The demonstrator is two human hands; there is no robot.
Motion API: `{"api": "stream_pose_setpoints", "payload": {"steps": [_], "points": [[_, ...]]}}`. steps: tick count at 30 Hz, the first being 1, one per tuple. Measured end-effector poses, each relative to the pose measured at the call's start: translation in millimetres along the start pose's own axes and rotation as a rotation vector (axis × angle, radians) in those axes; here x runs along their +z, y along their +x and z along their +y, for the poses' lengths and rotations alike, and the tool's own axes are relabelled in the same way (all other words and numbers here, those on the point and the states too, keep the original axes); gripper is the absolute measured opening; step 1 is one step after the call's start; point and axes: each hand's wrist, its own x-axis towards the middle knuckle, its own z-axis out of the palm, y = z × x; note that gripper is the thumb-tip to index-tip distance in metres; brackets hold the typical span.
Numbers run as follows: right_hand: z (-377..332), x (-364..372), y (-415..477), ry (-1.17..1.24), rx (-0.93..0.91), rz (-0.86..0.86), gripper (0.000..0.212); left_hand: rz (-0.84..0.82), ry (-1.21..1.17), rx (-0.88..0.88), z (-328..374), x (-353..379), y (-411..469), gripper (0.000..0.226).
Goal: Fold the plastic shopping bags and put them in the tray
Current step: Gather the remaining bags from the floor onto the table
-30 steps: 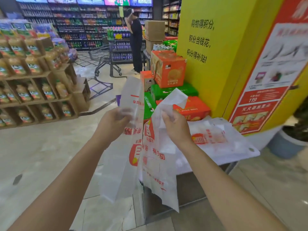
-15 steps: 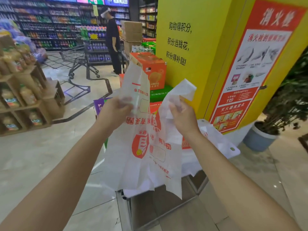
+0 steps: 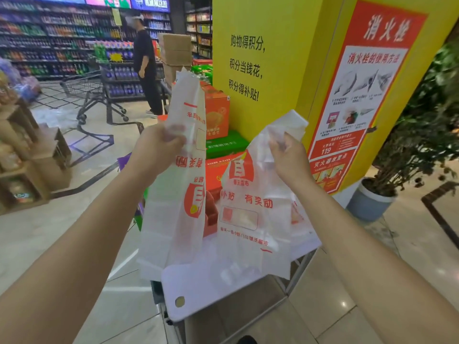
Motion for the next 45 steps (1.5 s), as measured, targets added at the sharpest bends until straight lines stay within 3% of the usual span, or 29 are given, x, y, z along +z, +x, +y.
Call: {"api": "stream_pose_setpoints", "payload": {"steps": [5,10,17,22,26,28,31,35,41,45], "points": [[15,-7,35,-0.049,-0.075,-0.001,0.036,0.018,0.048,0.021,4,16,21,0.025],[41,2,84,-0.123,-0.203,-0.113,0.024,0.055,0.071,-0.018,0,42,57,0.025],[84,8,144,-0.215,-0.448,-0.328,0.025,0.174,0.137,-0.055,8,94,109,0.024],[115,21,142,-0.280,-0.526,-0.467,0.026,0.194,0.218,-0.045,17,116,120,0.025],[147,40,115,-0.392,-0.581,-0.576,0.011,0.200,0.312,0.005,14,126,118,0.023],[169,52,90,-0.403,-0.602,-0.640,0.022,0.181,0.376,0.030,9,130,115,0.026],[220,75,47,-0.481,-0.558,-0.807,0.057,0.182,0.459,0.079,4,139,107,0.026],[272,87,3,-0.590,-0.483,-1.060,0.075,0.198,0.708,0.188,2,167,104,0.022],[324,86,-23,-0.644,-0.401,-1.244,0.079,0.143,0.999,0.266,-14,238,107,0.023],[353,85,-18,-0.541,-0.343,-1.350,0.067,-0.008,0.982,0.236,-48,297,98,0.042]]}}
